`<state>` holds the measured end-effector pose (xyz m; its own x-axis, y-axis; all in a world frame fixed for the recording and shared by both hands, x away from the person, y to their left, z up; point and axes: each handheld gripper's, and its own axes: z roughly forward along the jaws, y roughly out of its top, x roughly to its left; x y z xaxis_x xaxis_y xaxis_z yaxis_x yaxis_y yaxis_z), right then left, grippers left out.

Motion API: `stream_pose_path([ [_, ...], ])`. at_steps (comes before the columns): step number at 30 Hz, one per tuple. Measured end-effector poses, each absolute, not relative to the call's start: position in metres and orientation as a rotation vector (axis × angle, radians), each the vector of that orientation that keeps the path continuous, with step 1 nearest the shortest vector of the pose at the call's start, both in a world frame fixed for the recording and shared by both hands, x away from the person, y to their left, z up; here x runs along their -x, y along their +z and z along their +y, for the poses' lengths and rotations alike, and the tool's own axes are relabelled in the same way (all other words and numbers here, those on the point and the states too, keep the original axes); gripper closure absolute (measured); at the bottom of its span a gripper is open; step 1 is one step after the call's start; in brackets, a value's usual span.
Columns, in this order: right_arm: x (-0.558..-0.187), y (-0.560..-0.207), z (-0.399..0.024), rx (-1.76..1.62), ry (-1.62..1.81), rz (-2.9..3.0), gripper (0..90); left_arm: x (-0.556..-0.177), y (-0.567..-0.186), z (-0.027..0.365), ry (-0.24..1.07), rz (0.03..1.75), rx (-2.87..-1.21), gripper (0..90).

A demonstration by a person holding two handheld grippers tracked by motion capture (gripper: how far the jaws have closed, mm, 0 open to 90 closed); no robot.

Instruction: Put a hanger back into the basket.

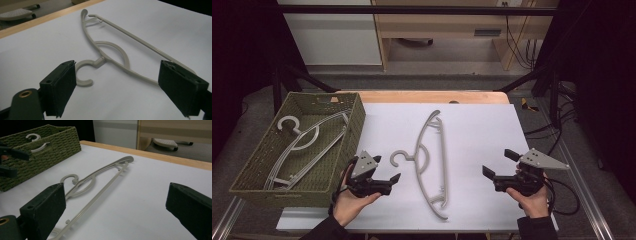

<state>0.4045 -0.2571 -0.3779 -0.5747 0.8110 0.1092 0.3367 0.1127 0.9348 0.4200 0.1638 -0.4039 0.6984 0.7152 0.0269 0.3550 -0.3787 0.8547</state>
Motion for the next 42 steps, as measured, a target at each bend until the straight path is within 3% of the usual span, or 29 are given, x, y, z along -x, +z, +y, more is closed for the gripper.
stream_pose_path([
  [16, -0.404, -0.377, -0.256, -1.100, 1.463, 1.977, 3.3, -0.440, -0.449, 0.108, 0.418, 0.880, -2.123, 16.0],
  [28, -0.405, -0.379, -0.250, -1.097, 1.449, 1.994, 3.4, -0.455, -0.472, 0.089, 0.363, 0.960, -2.167, 19.4],
  [42, -0.407, -0.381, -0.244, -1.089, 1.411, 2.016, 3.2, -0.452, -0.481, 0.075, 0.428, 0.958, -2.195, 31.4],
])
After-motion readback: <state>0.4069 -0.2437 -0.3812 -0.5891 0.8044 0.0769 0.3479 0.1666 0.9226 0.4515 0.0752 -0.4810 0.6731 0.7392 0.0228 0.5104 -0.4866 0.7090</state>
